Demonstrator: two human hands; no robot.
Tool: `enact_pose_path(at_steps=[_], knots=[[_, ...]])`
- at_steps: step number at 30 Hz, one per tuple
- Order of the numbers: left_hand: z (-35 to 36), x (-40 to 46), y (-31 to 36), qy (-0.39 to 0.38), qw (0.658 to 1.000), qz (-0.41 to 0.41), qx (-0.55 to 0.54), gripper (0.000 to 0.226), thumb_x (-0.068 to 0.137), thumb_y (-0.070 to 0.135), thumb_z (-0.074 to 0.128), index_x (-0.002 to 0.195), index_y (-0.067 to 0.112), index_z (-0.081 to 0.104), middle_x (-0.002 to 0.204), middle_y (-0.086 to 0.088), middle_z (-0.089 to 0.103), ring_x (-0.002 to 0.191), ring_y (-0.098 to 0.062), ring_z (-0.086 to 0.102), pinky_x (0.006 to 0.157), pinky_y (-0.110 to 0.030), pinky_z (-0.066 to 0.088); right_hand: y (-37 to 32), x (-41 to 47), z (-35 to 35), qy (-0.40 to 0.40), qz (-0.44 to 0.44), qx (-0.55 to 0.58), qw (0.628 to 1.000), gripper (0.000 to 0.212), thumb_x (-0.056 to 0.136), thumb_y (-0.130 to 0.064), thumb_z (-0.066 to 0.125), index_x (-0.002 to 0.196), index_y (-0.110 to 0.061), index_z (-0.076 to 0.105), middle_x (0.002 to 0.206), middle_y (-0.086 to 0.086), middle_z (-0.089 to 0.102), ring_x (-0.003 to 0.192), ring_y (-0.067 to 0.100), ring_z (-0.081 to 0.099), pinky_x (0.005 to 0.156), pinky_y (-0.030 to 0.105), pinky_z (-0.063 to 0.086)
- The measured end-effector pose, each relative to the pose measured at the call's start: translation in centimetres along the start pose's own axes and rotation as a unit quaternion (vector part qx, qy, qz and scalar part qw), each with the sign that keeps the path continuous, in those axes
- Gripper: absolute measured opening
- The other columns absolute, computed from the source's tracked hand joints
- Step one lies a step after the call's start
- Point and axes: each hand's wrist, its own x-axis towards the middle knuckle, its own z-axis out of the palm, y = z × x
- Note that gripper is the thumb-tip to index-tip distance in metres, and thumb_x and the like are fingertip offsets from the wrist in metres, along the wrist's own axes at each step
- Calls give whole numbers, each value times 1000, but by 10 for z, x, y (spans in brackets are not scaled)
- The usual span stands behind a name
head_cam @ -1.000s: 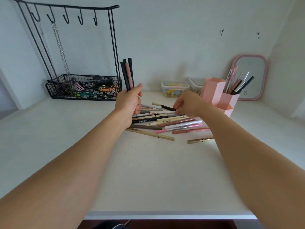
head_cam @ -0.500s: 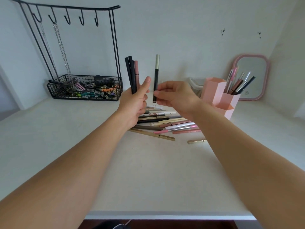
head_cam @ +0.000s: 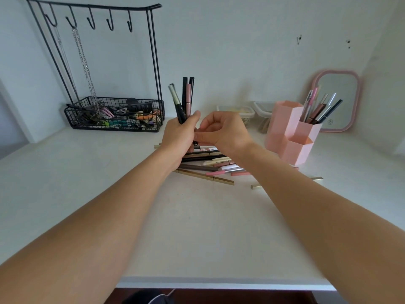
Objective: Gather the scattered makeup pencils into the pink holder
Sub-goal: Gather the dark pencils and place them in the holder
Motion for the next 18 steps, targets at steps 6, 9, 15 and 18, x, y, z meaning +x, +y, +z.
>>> enact_pose_path(at_steps=[6, 9, 15, 18], knots=[[-17, 11, 6, 36, 995, -26, -92, 25, 98, 44, 60, 96, 19, 57, 58, 3, 53, 53, -11, 59, 44, -24, 48, -2, 8, -17, -112, -30, -258, 959, 9, 77, -18, 84, 81, -12, 79, 65, -5, 69, 49, -6, 55, 53, 10, 43], [-26, 17, 4, 56, 993, -36, -102, 27, 95, 39, 65, 87, 20, 48, 54, 4, 38, 43, -11, 36, 36, -18, 25, 5, 7, -13, -164, -36, -323, 931, 5, 77, -13, 81, 82, -13, 81, 66, -7, 69, 49, -8, 53, 49, 5, 37], [-30, 21, 1, 47, 991, -61, -106, 34, 90, 33, 70, 75, 23, 41, 53, 5, 29, 42, -11, 22, 37, -18, 15, 10, 10, -16, -173, -37, -362, 915, 7, 77, -12, 79, 82, -17, 80, 75, -5, 73, 67, 2, 62, 54, 4, 38], [-28, 19, 1, 42, 991, -70, -106, 37, 89, 34, 71, 71, 23, 41, 53, 5, 30, 41, -11, 23, 37, -17, 15, 10, 12, -21, -179, -30, -383, 906, 9, 79, -13, 79, 87, -16, 80, 77, -6, 73, 65, 0, 61, 52, 1, 37]])
